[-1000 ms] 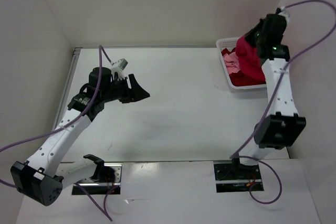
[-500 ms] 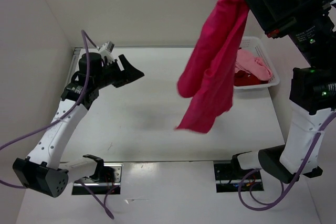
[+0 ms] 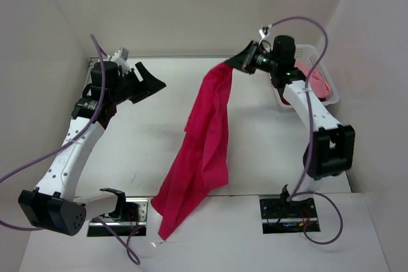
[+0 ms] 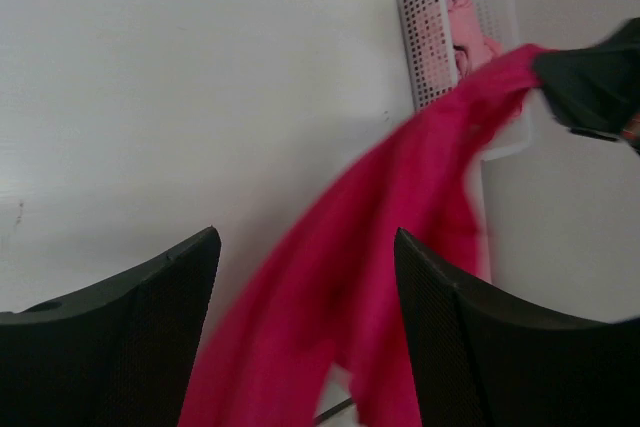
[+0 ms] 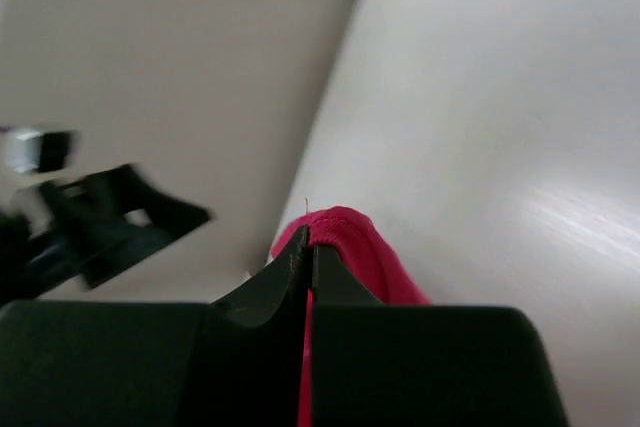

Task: Fold and stack the t-shirts
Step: Move the tshirt to the center of the board, then flatten out the tshirt

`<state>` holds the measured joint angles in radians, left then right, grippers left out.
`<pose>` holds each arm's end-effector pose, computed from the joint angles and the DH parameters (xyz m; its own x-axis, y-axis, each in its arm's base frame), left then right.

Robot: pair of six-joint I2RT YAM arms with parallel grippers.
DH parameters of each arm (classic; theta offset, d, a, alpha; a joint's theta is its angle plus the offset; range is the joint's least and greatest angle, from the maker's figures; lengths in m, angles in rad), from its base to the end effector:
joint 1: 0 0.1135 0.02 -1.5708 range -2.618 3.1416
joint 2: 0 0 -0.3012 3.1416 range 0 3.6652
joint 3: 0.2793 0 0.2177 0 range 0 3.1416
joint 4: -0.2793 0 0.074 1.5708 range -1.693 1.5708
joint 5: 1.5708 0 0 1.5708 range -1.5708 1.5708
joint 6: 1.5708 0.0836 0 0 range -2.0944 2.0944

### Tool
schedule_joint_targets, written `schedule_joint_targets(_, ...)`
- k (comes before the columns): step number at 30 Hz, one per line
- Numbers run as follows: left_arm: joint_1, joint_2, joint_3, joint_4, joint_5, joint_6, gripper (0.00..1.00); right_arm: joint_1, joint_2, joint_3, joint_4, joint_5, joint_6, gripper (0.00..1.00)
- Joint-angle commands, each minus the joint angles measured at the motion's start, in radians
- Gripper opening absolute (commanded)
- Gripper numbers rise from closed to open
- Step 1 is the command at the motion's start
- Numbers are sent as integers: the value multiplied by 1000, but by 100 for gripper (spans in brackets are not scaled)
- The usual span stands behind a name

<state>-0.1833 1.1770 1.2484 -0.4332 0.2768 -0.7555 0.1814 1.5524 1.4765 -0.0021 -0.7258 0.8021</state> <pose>0.2449 -0.0686 0.4118 -0.5459 -0.5696 -0.6145 0.0720 0.6988 -0.7117 0.3478 0.1202 0.4480 -0.6181 0.4333 -0.6559 -0.4912 0.4386 0.7526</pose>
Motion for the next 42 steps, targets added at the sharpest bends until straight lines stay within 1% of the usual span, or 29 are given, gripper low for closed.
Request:
schedule_joint_targets(1, 5, 16, -23, -2, -39, 54, 78, -60, 65, -74, 119, 23, -54, 0)
schedule_joint_targets(2, 5, 16, -42, -12, -39, 64, 78, -71, 87, -74, 94, 85, -53, 0)
schedule_joint_targets(3, 5, 27, -64, -22, -48, 77, 78, -71, 109, -33, 30, 116, -98, 0)
schedule_joint_targets(5, 5, 27, -141, -35, -48, 96, 78, -80, 162, 39, -83, 225, -129, 4)
schedule_joint_targets(6, 5, 27, -165, -53, -59, 117, 78, -80, 173, 103, -129, 320, -141, 17)
schedule_joint_targets(7, 5, 27, -187, -73, -59, 117, 78, -80, 173, 122, -192, 365, -155, 28)
schedule_joint_targets(8, 5, 27, -225, -87, -59, 130, 78, -80, 163, 133, -222, 449, -155, 46)
schedule_joint_targets(10, -7, 18, -259, -117, -48, 142, 78, -80, 121, 99, -245, 494, -175, 59)
schedule_joint_targets(12, -28, -7, -306, -136, -62, 142, 79, -80, 25, -11, -262, 509, -175, 65)
schedule_joint_targets(13, -45, -22, -320, -150, -71, 151, 79, -80, -15, -68, -262, 509, -166, 65)
schedule_joint_targets(14, -56, -22, -334, -150, -92, 151, 79, -65, -53, -190, -240, 509, -138, 65)
schedule_joint_targets(15, -68, -22, -346, -162, -93, 151, 79, -47, -124, -244, -240, 509, -138, 49)
schedule_joint_targets(16, -105, -22, -356, -162, -93, 142, 79, -22, -152, -292, -249, 519, -129, 39)
schedule_joint_targets(17, -132, -7, -356, -162, -93, 131, 79, 5, -178, -386, -263, 531, -129, 29)
schedule_joint_targets(19, -188, 47, -356, -162, -131, 131, 74, 94, -235, -462, -288, 542, -120, 4)
schedule_joint_targets(20, -252, 62, -342, -176, -151, 121, 73, 127, -248, -520, -303, 554, -119, 2)
schedule_joint_targets(21, -289, 88, -328, -176, -209, 120, 71, 201, -270, -544, -330, 568, -119, 2)
schedule_joint_targets(23, -388, 107, -314, -213, -278, 96, 70, 269, -290, -597, -360, 612, -119, 6)
schedule_joint_targets(25, -436, 143, -300, -225, -346, 87, 72, 337, -305, -630, -371, 629, -109, 9)
schedule_joint_targets(27, -487, 189, -291, -225, -358, 87, 77, 369, -319, -682, -371, 638, -93, 15)
schedule_joint_targets(29, -513, 289, -282, -225, -405, 87, 77, 417, -286, -706, -358, 638, -83, 24)
schedule_joint_targets(30, -524, 338, -282, -213, -416, 87, 77, 437, -263, -706, -348, 647, -83, 32)
schedule_joint_targets(31, -534, 355, -271, -204, -425, 87, 75, 479, -237, -706, -348, 660, -83, 34)
schedule_joint_targets(33, -535, 366, -259, -194, -456, 87, 67, 507, -164, -687, -339, 681, -83, 35)
schedule_joint_targets(34, -535, 378, -259, -185, -468, 87, 55, 516, -147, -677, -338, 692, -92, 36)
schedule_joint_targets(37, -535, 400, -233, -185, -488, 87, 44, 517, -112, -648, -328, 723, -101, 40)
schedule_joint_targets(38, -524, 409, -233, -185, -498, 87, 34, 517, -98, -639, -316, 732, -101, 41)
schedule_joint_targets(41, -503, 423, -233, -185, -516, 96, 19, 517, -40, -613, -334, 762, -110, 41)
schedule_joint_targets(42, -502, 397, -233, -185, -516, 96, 15, 526, -28, -602, -334, 772, -110, 41)
